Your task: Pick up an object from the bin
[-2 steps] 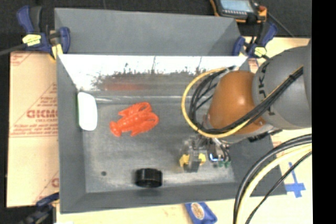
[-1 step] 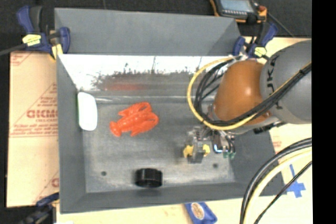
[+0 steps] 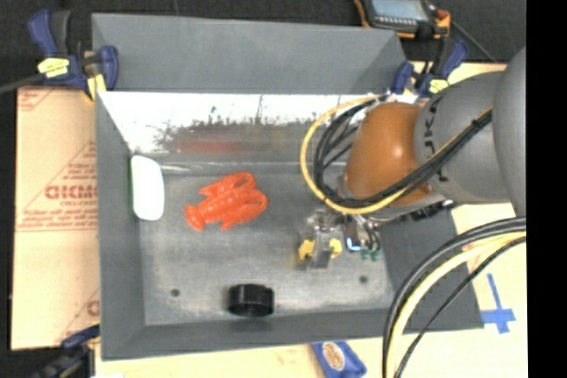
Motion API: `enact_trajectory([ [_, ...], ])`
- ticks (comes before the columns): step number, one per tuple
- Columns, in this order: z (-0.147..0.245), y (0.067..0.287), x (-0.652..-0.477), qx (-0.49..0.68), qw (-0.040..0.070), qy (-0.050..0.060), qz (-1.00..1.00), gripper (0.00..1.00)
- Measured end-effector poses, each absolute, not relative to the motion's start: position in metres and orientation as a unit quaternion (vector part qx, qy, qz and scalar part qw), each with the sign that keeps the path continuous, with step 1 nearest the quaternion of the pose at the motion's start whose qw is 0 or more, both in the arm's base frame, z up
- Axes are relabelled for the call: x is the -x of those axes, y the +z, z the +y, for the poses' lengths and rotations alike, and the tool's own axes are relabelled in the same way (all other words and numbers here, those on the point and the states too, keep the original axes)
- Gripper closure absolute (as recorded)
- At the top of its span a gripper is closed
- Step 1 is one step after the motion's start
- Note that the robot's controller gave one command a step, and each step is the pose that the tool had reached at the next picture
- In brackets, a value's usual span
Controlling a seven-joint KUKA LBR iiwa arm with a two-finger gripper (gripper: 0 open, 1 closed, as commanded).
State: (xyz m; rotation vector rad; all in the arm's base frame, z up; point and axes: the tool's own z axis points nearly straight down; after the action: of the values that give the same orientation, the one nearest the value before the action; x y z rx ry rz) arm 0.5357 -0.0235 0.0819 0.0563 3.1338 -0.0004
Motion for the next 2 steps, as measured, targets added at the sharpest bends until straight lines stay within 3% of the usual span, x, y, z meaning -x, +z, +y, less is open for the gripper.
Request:
enact_trajectory([
  [1, -0.024, 0.097, -0.528, -0.014, -0.005, 0.0, 1.0, 1.0],
  [2, -0.056, 0.107, -0.51, 0.025, 0.007, -0.001, 1.0, 1.0],
])
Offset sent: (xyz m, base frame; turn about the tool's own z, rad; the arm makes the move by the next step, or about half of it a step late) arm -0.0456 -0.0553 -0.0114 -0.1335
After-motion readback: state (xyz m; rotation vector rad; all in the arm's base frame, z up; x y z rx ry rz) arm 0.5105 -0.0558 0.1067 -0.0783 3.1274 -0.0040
